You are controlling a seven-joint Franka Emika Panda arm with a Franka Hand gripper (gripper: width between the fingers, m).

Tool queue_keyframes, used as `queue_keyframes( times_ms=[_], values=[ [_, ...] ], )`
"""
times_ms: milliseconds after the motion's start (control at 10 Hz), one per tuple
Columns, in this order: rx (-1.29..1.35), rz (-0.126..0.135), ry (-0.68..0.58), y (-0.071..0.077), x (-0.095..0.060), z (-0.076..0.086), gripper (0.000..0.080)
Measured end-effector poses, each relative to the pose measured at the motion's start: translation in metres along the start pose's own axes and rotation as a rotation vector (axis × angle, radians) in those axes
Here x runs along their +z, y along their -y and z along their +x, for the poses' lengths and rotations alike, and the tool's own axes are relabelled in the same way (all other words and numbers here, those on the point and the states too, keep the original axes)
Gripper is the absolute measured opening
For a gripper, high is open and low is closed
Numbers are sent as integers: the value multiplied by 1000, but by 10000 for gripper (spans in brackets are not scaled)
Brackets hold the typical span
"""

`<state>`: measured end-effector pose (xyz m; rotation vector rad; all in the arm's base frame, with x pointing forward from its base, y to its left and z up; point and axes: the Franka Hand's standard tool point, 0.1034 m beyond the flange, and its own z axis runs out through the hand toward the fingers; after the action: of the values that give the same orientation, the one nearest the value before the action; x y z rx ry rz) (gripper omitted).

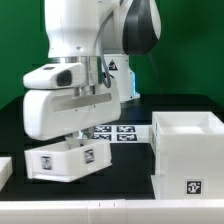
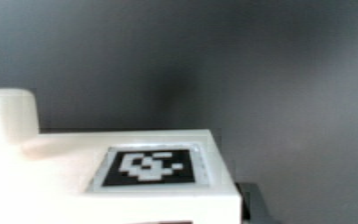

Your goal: Assemble drawer

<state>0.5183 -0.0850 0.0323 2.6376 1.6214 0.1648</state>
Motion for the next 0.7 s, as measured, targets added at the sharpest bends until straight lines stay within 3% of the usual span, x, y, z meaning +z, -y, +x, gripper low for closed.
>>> queue_keyframes(
  times_ms=[400,700],
  values=[
    [-289,5,32,0,3,-3,38],
    [-598,1,60,8,8,20,38]
  ],
)
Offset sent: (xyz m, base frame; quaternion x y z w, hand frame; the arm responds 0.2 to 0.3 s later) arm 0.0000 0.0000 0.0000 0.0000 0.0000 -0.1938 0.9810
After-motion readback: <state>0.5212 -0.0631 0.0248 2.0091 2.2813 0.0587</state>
